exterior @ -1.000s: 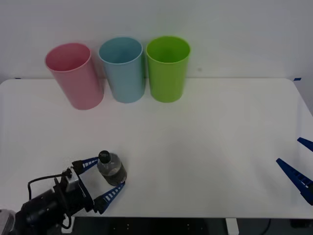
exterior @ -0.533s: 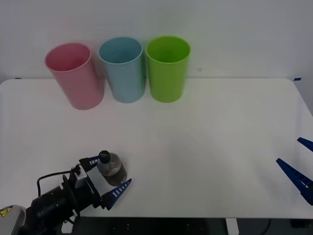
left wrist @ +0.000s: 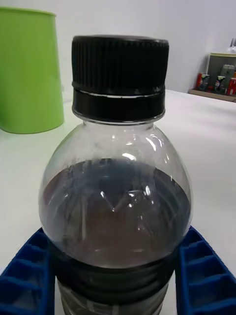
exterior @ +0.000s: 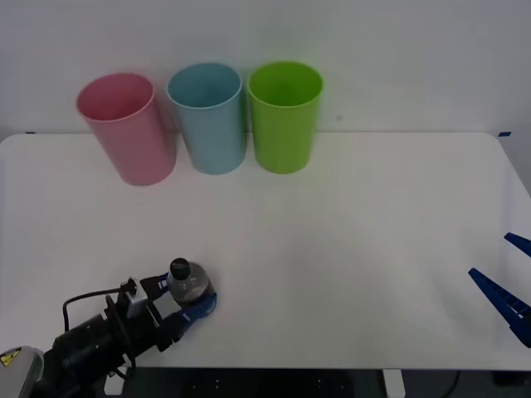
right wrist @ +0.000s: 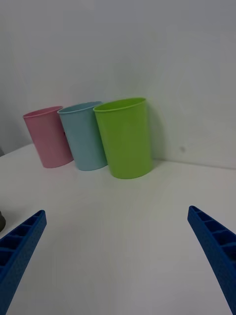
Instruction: Grasp the object on the table and drop it into the matching bin: aluminum can to the light blue bin, PET bottle to the pink bin.
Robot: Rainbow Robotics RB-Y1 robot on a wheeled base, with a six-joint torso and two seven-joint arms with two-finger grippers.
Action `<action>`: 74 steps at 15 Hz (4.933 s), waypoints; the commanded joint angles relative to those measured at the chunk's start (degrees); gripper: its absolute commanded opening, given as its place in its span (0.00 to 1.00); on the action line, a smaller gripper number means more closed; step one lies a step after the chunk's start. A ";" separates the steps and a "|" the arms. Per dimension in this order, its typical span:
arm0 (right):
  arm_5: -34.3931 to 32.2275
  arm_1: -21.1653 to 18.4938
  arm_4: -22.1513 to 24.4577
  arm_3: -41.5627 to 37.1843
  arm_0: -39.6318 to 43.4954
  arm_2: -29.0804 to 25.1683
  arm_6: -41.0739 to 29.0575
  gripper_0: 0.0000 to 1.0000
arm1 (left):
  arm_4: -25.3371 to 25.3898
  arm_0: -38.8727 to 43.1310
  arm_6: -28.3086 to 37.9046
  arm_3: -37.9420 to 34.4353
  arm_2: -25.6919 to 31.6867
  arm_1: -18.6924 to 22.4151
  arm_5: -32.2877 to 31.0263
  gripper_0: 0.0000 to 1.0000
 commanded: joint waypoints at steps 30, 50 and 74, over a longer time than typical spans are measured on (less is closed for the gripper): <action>0.00 0.00 0.00 0.00 0.00 0.00 0.00 1.00 | 11.07 -3.87 38.95 -21.27 9.24 4.40 17.75 0.00; 0.00 0.00 0.00 0.00 0.00 0.00 0.00 1.00 | -8.71 -40.87 38.78 8.79 13.01 16.62 30.05 0.00; 0.00 0.00 0.00 0.00 0.00 0.00 0.00 1.00 | -9.41 -48.78 36.58 18.28 8.80 16.62 33.48 1.00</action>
